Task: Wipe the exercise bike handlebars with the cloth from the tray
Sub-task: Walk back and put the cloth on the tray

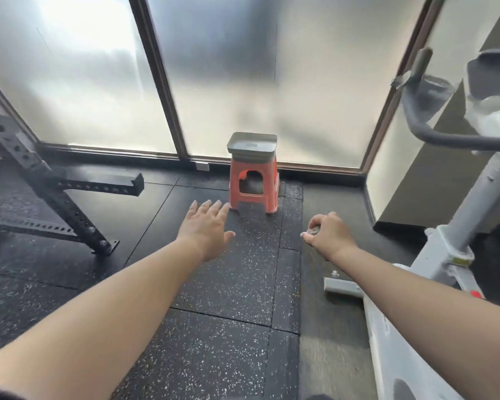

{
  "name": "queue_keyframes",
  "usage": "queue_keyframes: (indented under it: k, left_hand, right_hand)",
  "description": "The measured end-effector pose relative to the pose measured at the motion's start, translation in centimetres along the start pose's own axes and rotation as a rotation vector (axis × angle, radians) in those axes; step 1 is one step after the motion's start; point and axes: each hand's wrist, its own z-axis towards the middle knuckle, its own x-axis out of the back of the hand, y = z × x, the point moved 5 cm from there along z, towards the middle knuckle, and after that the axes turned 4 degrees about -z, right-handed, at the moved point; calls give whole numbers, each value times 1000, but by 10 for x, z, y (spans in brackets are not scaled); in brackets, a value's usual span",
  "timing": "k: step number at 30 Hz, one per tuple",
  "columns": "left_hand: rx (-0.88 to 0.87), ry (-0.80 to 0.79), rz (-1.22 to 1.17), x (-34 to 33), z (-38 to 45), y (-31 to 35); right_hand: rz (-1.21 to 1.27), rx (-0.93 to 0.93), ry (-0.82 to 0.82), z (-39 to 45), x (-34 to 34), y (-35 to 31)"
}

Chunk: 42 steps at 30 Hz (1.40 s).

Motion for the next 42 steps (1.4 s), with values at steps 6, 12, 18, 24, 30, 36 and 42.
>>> queue_keyframes:
  k: [6, 12, 18, 24, 30, 36, 42]
  left_hand:
    - [-15, -12, -7, -11, 77, -30]
    - [-104, 35, -77, -9, 180, -60]
    - [-139, 66, -140, 4, 280, -119]
    - [-220, 13, -221, -4, 358, -137]
    - [-324, 35, -102, -10, 428, -127]
    - [-309, 9, 2, -3, 531, -134]
    - [-218, 22, -6, 23, 623, -154]
  right_hand:
    - [-18, -13, 21, 69, -13, -25]
    - [42, -74, 44, 152, -23, -50]
    - [37, -182, 105, 233, -19, -76]
    - [41, -249, 107, 294, -24, -90]
    - [41, -244, 101, 375, -30, -92]
    - [78, -113, 64, 489, -30, -96]
    - [52, -1, 27, 590, -17, -111]
